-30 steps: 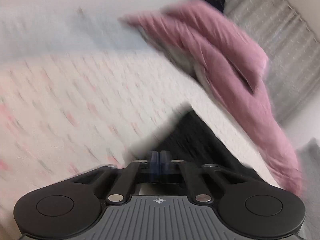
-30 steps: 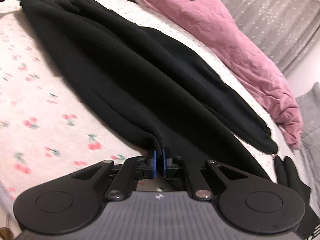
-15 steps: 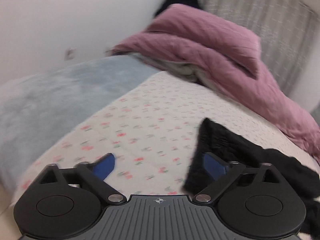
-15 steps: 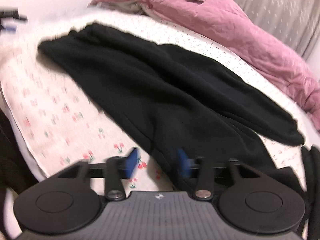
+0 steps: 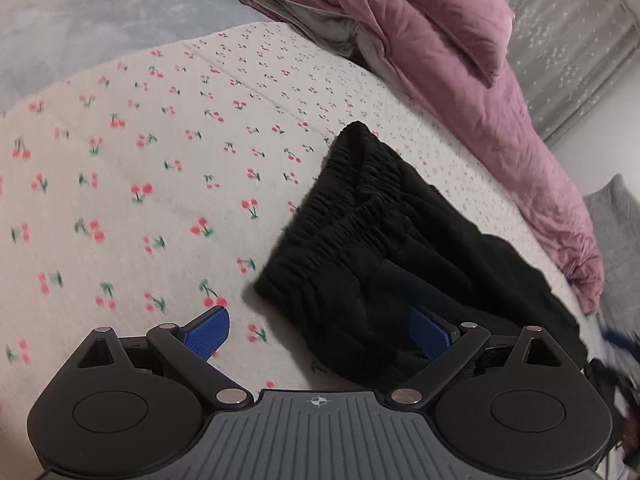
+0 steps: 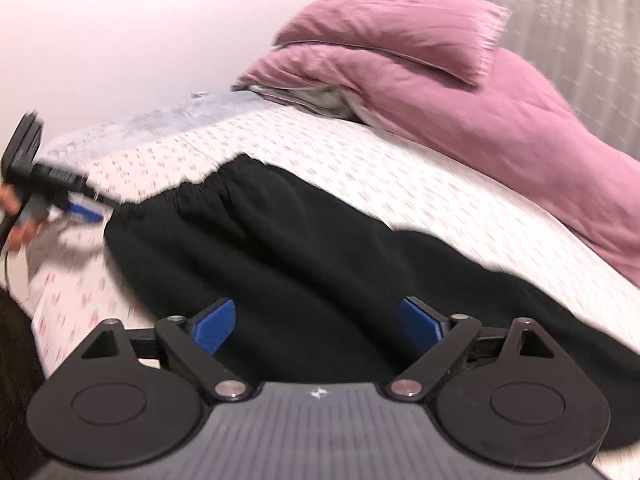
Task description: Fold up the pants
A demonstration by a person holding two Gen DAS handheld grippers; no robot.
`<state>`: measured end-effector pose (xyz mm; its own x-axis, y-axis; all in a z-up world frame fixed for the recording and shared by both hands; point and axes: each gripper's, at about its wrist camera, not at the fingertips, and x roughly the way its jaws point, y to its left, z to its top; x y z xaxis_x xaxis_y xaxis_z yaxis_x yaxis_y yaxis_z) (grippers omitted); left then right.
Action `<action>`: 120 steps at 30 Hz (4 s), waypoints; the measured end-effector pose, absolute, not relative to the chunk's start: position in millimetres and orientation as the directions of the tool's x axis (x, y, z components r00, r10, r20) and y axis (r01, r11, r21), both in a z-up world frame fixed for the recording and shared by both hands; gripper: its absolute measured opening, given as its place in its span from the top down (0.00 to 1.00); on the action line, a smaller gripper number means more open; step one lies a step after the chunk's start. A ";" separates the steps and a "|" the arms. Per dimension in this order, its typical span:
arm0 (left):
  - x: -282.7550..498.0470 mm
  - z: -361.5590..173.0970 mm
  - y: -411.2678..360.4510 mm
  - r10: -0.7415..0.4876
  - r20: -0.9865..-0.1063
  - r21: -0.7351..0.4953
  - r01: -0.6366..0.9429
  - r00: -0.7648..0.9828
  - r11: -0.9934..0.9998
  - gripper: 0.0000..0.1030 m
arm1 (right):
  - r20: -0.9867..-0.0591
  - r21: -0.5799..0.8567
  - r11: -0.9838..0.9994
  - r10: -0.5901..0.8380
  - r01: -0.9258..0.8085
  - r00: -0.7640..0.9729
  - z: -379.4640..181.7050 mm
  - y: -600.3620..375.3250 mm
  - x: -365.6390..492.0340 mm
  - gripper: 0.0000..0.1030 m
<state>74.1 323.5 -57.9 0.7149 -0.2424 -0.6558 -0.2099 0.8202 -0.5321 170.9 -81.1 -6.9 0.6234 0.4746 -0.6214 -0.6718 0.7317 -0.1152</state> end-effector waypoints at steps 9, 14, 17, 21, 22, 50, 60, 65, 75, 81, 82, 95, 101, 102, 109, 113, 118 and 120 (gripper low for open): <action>60.0 -71.5 308.5 -0.195 -0.602 -0.573 -0.249 0.774 0.781 0.50 | -0.693 -0.131 0.662 0.471 -0.738 0.545 -41.3 34.8 328.4 0.54; 64.1 -77.7 308.9 -0.182 -0.584 -0.598 -0.268 0.791 0.755 0.67 | -0.729 -0.085 0.614 0.498 -0.785 0.469 -60.8 74.0 383.6 0.53; 68.9 -78.3 307.8 -0.178 -0.580 -0.601 -0.271 0.795 0.752 0.71 | -0.751 -0.043 0.590 0.513 -0.806 0.415 -70.9 93.5 410.0 0.31; 70.9 -82.3 311.5 -0.204 -0.565 -0.636 -0.265 0.799 0.725 0.78 | -0.791 0.084 0.553 0.543 -0.829 0.282 -87.3 105.8 430.2 0.46; 70.4 -83.6 313.7 -0.215 -0.558 -0.653 -0.264 0.801 0.710 0.80 | -0.789 0.081 0.541 0.548 -0.837 0.278 -88.6 108.2 429.2 0.64; 94.0 -60.7 381.4 0.275 -0.592 -0.343 -0.545 0.758 0.765 0.80 | -0.630 -0.199 0.586 0.538 -0.786 0.560 -80.0 258.1 413.3 0.82; 80.0 -30.5 358.0 0.345 -0.512 -0.302 -0.541 0.787 0.785 0.25 | -0.560 -0.189 0.667 0.529 -0.720 0.638 -18.7 175.5 366.8 0.17; 84.3 -19.9 317.7 0.197 -0.515 -0.306 -0.393 0.834 0.867 0.15 | -0.580 -0.170 0.721 0.478 -0.672 0.659 4.1 102.0 325.0 0.10; 81.1 -21.4 225.3 -0.149 -0.556 -0.350 -0.067 0.818 0.934 0.08 | -0.583 -0.165 0.842 0.336 -0.514 0.739 13.9 -51.5 237.3 0.00; 64.2 -28.6 167.4 -0.276 -0.568 -0.233 0.170 0.776 0.958 0.08 | -0.598 -0.148 0.901 0.247 -0.409 0.763 -1.3 -121.4 189.4 0.00; 60.5 -30.8 157.6 -0.298 -0.570 -0.212 0.214 0.766 0.954 0.08 | -0.602 -0.145 0.908 0.234 -0.393 0.763 -4.8 -130.4 184.5 0.00; 27.7 -60.3 49.0 -0.479 -0.627 0.020 0.627 0.615 0.779 0.11 | -0.657 -0.102 0.993 -0.018 -0.066 0.754 -48.1 -260.4 136.4 0.00; 20.5 -71.2 3.9 -0.492 -0.642 0.135 0.718 0.589 0.683 0.20 | -0.660 0.026 0.989 -0.090 0.143 0.746 -63.5 -323.9 115.3 0.01; 19.5 -73.1 -3.1 -0.489 -0.641 0.156 0.724 0.592 0.672 0.29 | -0.660 0.069 0.982 -0.085 0.174 0.746 -66.3 -336.0 111.2 0.03; 16.1 -78.2 -40.2 -0.513 -0.633 0.205 0.764 0.580 0.612 0.66 | -0.697 0.329 0.896 0.016 0.300 0.717 -97.6 -391.5 120.3 0.47; 15.6 -80.4 -47.1 -0.538 -0.635 0.188 0.787 0.554 0.588 0.82 | -0.682 0.219 0.939 -0.047 0.265 0.730 -100.5 -382.4 122.8 0.74; 1.3 -70.0 -50.8 -0.550 -0.582 0.223 0.768 0.599 0.601 0.99 | -0.593 0.113 0.972 -0.099 0.204 0.799 -79.9 -369.5 122.6 0.77; -6.3 -60.0 -45.4 -0.588 -0.576 0.179 0.789 0.568 0.587 0.99 | -0.555 0.098 0.974 -0.116 0.203 0.824 -68.5 -371.7 120.5 0.77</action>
